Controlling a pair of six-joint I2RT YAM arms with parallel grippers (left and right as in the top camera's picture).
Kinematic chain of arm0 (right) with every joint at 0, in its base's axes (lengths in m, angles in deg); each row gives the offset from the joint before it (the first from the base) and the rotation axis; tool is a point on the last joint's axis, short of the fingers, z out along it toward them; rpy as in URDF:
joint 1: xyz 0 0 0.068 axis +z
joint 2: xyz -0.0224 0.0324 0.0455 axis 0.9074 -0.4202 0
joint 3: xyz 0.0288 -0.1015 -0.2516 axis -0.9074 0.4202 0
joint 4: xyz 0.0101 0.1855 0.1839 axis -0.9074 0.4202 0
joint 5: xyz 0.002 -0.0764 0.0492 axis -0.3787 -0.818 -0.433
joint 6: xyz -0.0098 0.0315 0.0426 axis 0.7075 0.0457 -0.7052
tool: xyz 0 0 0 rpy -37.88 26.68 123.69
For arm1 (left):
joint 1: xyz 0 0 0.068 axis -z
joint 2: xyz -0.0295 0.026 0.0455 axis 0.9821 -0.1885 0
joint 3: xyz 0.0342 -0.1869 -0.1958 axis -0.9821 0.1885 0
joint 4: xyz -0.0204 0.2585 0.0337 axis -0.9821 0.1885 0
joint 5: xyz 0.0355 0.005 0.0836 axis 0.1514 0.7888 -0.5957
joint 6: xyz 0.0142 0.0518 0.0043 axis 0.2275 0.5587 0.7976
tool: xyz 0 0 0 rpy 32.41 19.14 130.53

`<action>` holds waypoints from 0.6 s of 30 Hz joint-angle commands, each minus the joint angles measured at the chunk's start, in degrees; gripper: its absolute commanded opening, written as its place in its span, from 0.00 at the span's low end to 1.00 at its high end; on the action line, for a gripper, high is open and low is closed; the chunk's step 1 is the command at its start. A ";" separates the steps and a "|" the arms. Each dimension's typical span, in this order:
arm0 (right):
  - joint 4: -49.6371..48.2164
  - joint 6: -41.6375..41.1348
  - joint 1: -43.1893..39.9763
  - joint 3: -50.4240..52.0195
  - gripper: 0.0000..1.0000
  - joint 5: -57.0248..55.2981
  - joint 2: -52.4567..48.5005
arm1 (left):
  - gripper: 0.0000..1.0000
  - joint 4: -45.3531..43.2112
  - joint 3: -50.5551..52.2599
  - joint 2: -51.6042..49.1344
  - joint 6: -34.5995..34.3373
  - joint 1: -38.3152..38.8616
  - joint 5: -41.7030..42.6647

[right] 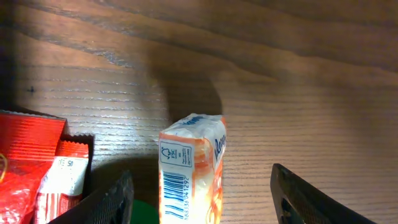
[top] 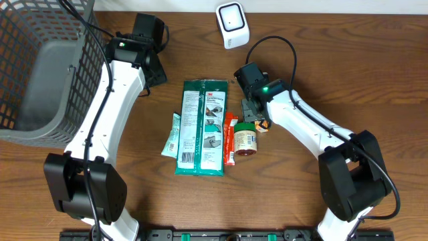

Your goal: Scan the item barcode

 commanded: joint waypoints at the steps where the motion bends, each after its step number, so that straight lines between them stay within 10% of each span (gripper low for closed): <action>1: -0.79 -0.87 0.52 0.85 0.66 -0.07 -0.48 | 0.70 0.22 0.33 -0.63 -0.94 -0.04 -1.38; 18: -1.88 -0.90 0.57 4.55 0.56 0.26 -0.48 | 0.70 0.22 0.33 -0.63 -0.94 -0.04 -1.38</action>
